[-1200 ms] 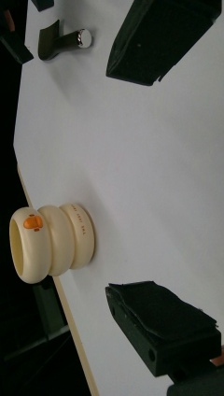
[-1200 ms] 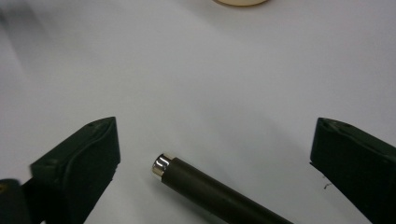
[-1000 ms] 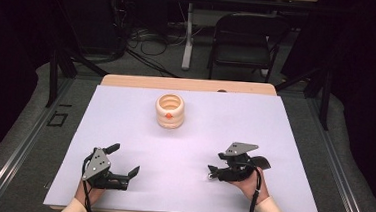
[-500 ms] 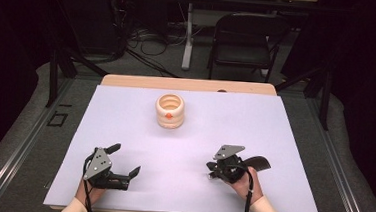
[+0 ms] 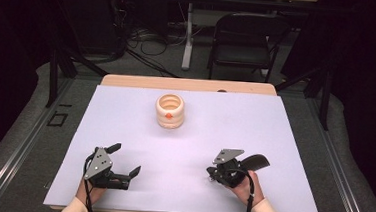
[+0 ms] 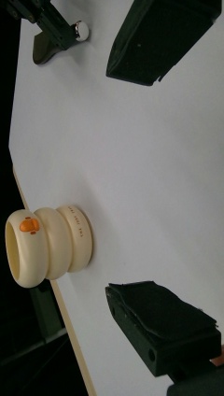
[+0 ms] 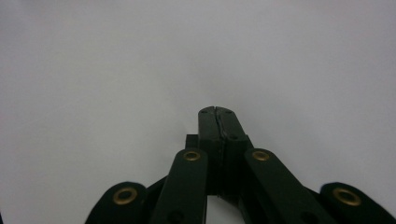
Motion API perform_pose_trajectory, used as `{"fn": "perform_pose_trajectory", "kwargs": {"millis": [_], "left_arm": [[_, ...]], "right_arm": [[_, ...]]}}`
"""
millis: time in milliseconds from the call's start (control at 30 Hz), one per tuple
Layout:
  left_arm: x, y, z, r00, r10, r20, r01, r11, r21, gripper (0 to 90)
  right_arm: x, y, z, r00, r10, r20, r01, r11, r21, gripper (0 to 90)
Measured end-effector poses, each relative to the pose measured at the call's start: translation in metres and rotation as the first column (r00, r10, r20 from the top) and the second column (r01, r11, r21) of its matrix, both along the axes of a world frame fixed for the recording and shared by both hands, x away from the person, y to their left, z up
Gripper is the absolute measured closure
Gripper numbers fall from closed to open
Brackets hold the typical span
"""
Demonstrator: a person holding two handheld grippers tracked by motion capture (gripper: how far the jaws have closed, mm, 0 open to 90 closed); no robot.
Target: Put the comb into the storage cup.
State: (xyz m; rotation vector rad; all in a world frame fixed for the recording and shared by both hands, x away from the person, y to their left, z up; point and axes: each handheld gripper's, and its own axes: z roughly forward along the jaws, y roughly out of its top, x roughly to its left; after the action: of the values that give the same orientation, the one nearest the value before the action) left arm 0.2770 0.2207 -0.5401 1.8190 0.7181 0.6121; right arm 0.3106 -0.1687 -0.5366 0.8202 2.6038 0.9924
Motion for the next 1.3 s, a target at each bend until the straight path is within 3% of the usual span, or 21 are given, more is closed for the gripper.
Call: {"fn": "perform_pose_trajectory", "kwargs": {"millis": [800, 1300], "left_arm": [[0.000, 0.000, 0.000, 1.0000, 0.000, -0.002, 0.000, 1.0000, 0.001, 0.1], [0.001, -0.001, 0.000, 1.0000, 0.002, -0.003, -0.002, 1.0000, 0.007, 0.1]], "right_arm": [[-0.015, -0.014, 0.002, 0.9994, 0.003, -0.035, -0.004, 1.000, -0.021, 90.0], [-0.021, -0.015, 0.003, 0.9963, 0.005, -0.086, -0.010, 0.998, -0.059, 90.0]]}}
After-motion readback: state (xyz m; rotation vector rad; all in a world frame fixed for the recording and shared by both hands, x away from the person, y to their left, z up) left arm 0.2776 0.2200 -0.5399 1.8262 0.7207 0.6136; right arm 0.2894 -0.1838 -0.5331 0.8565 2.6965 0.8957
